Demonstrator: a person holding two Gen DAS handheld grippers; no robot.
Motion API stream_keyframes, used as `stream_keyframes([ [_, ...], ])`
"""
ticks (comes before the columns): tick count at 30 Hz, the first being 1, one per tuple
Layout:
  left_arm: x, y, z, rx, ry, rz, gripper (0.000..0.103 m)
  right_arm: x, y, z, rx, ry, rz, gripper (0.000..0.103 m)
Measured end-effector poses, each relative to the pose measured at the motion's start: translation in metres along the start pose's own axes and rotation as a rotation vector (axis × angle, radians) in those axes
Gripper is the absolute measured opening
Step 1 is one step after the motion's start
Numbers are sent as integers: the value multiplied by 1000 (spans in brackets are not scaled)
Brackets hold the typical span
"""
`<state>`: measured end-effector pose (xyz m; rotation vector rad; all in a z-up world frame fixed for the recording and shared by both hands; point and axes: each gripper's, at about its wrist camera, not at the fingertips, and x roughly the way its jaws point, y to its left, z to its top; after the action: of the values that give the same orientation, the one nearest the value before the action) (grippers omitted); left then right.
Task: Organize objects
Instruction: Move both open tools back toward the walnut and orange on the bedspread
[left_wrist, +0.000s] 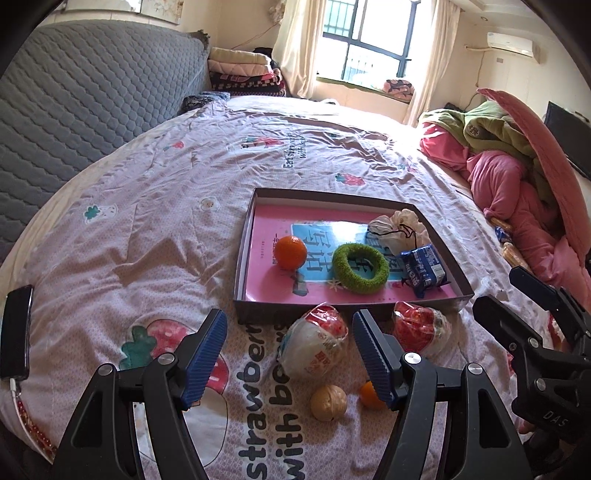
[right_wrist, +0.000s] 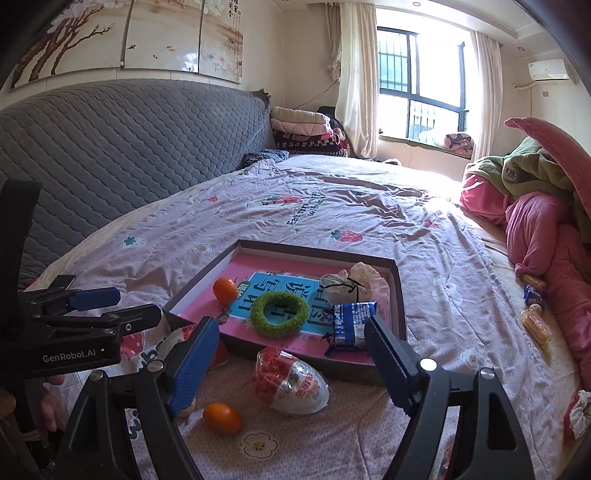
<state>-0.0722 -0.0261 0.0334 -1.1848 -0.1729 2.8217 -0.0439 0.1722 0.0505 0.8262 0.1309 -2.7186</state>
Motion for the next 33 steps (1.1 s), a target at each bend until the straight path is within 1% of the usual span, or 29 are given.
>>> stream_keyframes([
  [7, 0, 4, -15, 23, 21, 4, 72, 4, 10, -14, -2, 52, 2, 81],
  [12, -1, 4, -24, 29, 38, -14, 72, 3, 17, -24, -13, 83, -3, 81],
  [22, -7, 1, -37, 47, 56, -29, 72, -5, 25, -33, -28, 111, -29, 81],
  [25, -8, 1, -39, 46, 64, -46, 72, -7, 26, -34, -29, 112, -33, 80],
  [33, -5, 4, -52, 79, 101, -31, 72, -8, 33, -39, -42, 128, -32, 80],
])
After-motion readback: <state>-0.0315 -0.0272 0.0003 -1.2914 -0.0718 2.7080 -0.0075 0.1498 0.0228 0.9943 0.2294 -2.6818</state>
